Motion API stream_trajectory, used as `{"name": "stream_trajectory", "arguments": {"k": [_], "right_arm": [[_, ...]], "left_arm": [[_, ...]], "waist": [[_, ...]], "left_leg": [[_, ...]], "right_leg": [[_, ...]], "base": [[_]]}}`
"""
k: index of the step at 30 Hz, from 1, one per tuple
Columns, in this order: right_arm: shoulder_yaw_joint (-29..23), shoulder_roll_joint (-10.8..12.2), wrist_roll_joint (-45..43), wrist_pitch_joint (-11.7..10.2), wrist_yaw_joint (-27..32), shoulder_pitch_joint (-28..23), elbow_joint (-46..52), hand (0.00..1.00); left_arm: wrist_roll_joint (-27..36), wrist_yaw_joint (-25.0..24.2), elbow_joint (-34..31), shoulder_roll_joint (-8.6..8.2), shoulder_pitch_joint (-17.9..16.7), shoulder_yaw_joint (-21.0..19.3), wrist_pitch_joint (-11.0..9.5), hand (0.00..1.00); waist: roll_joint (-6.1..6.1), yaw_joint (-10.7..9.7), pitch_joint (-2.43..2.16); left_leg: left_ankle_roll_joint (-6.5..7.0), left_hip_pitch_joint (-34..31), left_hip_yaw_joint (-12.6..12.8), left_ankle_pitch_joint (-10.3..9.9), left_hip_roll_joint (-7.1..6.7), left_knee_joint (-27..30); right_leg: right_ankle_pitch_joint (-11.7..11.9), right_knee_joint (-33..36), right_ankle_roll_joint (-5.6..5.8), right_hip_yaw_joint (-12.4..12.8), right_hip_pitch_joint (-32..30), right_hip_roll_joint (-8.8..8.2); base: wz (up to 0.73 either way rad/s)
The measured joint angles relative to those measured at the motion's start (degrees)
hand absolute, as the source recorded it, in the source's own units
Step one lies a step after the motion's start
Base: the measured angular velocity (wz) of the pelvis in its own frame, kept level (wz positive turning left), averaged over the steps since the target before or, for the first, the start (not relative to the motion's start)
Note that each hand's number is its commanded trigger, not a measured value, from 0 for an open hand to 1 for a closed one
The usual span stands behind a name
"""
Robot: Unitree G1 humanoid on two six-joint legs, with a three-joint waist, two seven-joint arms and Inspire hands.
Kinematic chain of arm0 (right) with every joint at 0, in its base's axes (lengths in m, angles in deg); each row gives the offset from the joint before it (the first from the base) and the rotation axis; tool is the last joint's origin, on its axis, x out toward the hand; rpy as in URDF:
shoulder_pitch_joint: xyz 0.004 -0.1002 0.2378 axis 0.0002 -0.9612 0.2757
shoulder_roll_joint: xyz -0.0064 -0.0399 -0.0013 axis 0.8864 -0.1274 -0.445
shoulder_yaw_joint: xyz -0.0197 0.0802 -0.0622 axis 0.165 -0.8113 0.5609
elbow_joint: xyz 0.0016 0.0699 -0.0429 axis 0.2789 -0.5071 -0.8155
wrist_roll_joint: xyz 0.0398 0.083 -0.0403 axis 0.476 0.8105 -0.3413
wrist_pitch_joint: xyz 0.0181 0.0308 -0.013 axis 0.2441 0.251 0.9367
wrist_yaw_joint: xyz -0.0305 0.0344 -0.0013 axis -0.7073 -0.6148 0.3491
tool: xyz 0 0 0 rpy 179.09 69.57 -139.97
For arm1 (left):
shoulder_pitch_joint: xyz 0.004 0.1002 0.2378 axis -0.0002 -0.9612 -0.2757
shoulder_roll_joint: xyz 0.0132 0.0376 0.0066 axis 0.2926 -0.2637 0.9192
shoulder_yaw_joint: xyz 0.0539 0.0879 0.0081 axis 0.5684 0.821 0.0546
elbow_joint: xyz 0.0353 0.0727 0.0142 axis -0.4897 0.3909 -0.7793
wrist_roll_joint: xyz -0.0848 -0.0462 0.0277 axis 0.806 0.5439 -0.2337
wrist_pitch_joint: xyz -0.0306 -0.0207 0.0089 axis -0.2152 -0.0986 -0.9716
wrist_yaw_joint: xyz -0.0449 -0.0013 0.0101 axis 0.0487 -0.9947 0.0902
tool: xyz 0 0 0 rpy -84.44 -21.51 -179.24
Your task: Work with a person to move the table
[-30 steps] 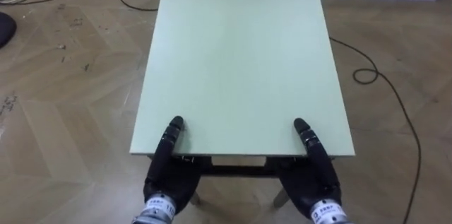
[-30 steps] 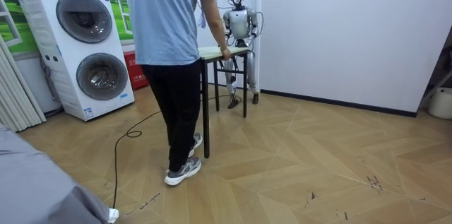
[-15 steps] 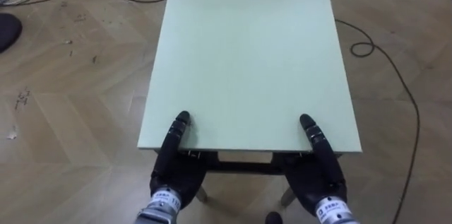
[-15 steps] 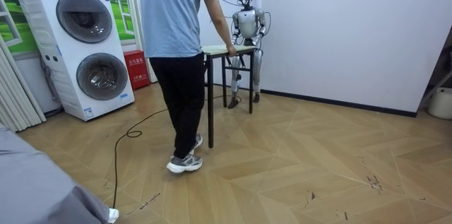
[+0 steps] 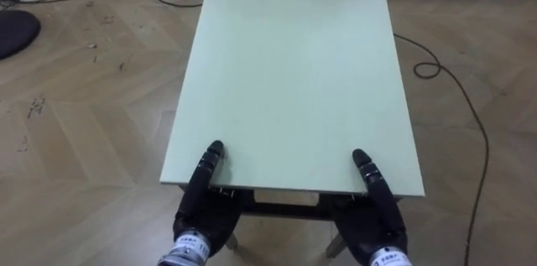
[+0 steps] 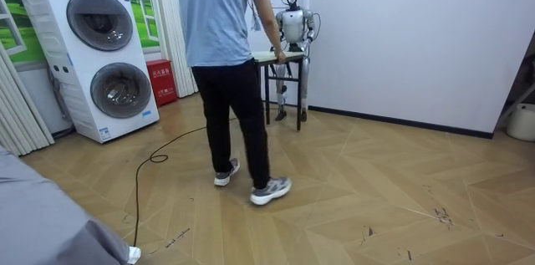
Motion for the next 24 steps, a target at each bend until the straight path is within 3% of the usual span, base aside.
{"name": "stream_trajectory", "arguments": {"k": [3, 7, 10, 20, 24], "right_arm": [[-0.1, 0.0, -0.2, -0.2, -0.1, 0.1, -0.2, 1.0], [0.0, -0.2, -0.5, -0.5, -0.5, 0.8, -0.2, 1.0], [0.0, -1.5, -0.8, -0.6, -1.0, 1.1, -0.2, 1.0], [0.0, -1.7, -1.7, 0.3, -2.5, 1.3, -1.5, 1.0], [-0.2, -1.7, -1.7, 0.7, -2.5, 1.3, -1.5, 1.0]], "left_arm": [[-0.1, 0.0, 0.0, -0.38, -0.2, 0.0, -0.1, 1.0], [0.1, -0.7, 0.0, -0.69, -0.3, 0.1, -0.8, 1.0], [0.1, -1.2, 0.0, -1.07, -0.6, 0.3, -1.1, 1.0], [0.0, -2.6, -0.3, -0.81, -2.1, 0.1, -1.2, 1.0], [-0.1, -2.8, -0.3, -0.7, -2.1, 0.2, -1.2, 1.0]], "waist": [[-0.04, 0.8, 0.0], [-0.2, 1.3, 0.08], [-0.22, 1.4, 0.08], [-0.34, 2.5, 0.08], [0.02, 1.4, 0.05]], "left_leg": [[-0.7, 0.3, -0.3, 0.2, 1.04, -0.1], [-1.19, -0.5, -1.1, 0.4, 1.66, -0.2], [-1.27, -1.0, -2.2, 0.4, 1.65, -0.1], [-1.34, -1.2, -4.8, 0.5, 1.61, 0.2], [-1.34, -2.5, -5.5, 0.5, 1.53, 1.2]], "right_leg": [[0.4, -1.8, -0.66, -0.7, 1.1, 1.09], [0.4, -2.7, -0.66, -2.1, 1.1, 1.48], [0.4, -3.1, -0.65, -3.2, 1.2, 1.27], [0.4, -4.9, -0.68, -5.3, 3.6, 1.19], [0.2, -5.8, -0.54, -8.3, 4.9, 0.66]], "base": [[0.04], [0.12], [0.17], [0.16], [0.35]]}}
